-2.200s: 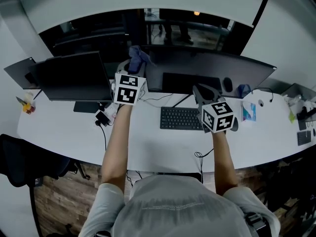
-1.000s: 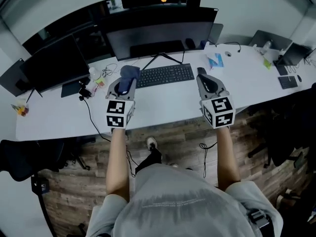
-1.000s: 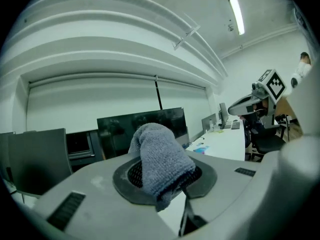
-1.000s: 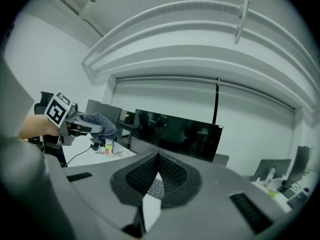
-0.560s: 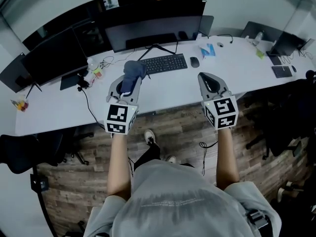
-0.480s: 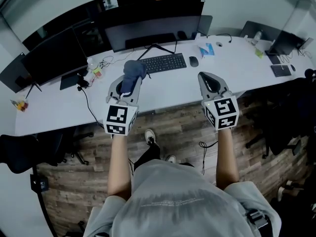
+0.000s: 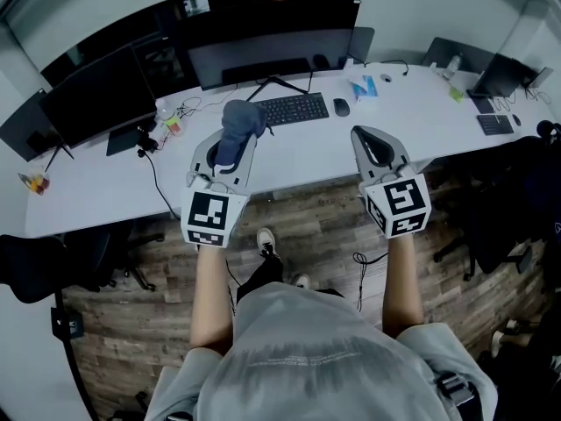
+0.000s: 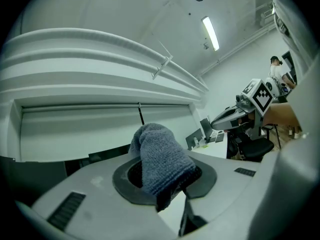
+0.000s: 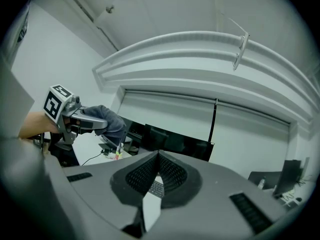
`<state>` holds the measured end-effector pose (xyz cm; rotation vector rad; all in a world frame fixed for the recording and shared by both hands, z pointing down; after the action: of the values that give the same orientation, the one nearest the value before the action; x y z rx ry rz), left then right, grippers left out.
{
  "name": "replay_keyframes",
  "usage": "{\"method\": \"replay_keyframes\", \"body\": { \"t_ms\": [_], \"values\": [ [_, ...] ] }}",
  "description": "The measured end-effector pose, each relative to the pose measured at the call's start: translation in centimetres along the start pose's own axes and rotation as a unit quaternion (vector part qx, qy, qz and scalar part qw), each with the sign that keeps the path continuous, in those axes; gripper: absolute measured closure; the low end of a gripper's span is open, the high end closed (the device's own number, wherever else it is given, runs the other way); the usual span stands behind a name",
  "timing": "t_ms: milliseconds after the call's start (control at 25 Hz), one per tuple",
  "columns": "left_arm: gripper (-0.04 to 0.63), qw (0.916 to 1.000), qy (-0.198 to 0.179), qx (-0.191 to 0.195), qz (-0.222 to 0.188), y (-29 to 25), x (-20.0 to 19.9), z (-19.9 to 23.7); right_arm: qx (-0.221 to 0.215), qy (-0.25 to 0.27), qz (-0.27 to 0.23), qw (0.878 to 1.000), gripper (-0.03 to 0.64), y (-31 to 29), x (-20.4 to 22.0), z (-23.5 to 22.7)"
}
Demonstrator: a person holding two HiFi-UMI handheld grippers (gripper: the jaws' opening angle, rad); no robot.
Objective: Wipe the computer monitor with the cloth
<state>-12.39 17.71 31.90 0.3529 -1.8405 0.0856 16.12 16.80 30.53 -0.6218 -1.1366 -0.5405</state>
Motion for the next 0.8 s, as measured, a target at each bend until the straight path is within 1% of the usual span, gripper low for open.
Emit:
{"method": "replay_keyframes", "body": {
  "t_ms": [160,480,800],
  "values": [
    [0.512,1.0000,0.001,-0.001,0.003,0.1,0.0,0.0,-0.005,0.005,0.012,1.000,0.617,-0.2,0.1,0.2],
    [0.512,0.9999,0.003,-0.004,0.013,-0.3,0.7,0.1,-0.003,0.006,0.027,1.000,0.617,-0.7,0.8,0.0],
    [0.512,0.9997,0.008,0.006,0.025,-1.3,1.6,0.0,-0.004,0.003,0.037,0.999,0.617,-1.5,1.5,0.0]
  ]
}}
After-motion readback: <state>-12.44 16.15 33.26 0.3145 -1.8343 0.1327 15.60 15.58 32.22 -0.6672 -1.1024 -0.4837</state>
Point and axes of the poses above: the fingertips, and each gripper's own axes: y backward along the fingers, z to its left, x out of its underside, the point moved 10 cm from there along y, backward along the fingers, and after that the axes turned 14 degrees about -x, right-handed, at the moved point
